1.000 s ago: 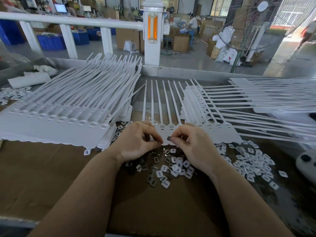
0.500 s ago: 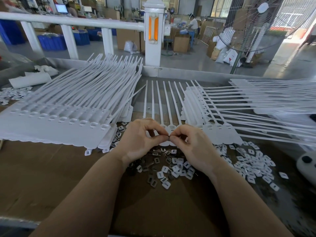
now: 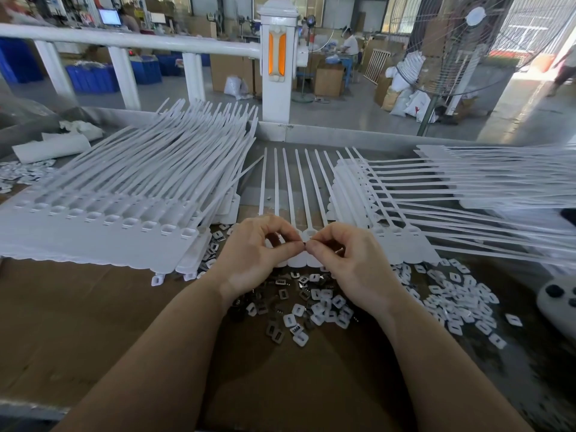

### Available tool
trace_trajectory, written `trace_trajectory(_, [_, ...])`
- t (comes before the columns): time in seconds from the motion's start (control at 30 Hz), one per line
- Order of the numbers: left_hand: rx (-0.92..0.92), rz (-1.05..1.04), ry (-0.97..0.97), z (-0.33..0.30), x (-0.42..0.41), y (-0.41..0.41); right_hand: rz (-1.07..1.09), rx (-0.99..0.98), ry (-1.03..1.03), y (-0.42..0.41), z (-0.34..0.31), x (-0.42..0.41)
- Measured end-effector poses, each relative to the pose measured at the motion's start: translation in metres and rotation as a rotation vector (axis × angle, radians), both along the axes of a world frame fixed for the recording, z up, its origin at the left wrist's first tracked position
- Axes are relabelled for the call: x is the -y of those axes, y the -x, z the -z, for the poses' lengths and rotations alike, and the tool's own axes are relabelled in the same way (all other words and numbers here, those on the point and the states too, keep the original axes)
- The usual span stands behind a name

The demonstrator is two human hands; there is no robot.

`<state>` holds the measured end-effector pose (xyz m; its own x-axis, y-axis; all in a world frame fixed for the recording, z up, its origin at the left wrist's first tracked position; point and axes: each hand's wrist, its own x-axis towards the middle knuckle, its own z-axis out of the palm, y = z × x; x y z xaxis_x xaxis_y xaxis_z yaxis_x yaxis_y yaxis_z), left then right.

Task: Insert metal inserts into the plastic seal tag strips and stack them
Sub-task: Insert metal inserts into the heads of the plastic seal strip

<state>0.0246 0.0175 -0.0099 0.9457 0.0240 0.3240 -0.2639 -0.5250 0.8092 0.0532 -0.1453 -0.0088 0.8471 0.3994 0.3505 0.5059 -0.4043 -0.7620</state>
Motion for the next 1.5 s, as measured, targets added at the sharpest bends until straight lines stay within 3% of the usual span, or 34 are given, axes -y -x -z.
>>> trace_trajectory(0.33, [0.157, -0.036, 0.019, -0.002, 0.003, 0.000, 0.022, -0.114, -0.096, 0.000, -0.002, 0.001])
trace_trajectory(0.5, [0.030, -0.189, 0.037, 0.002, -0.002, -0.006, 0.176, 0.019, 0.061, -0.006, 0.005, 0.001])
trace_trajectory(0.8, [-0.156, -0.330, -0.078, 0.008, -0.014, -0.027, 0.143, 0.083, 0.194, -0.008, 0.011, -0.001])
trace_trajectory(1.27, [-0.343, -0.291, -0.253, -0.008, -0.018, -0.043, 0.123, 0.046, 0.224, -0.005, 0.008, 0.000])
trace_trajectory(1.5, [-0.374, -0.253, -0.214, -0.011, -0.019, -0.043, 0.120, 0.059, 0.220, -0.004, 0.008, -0.001])
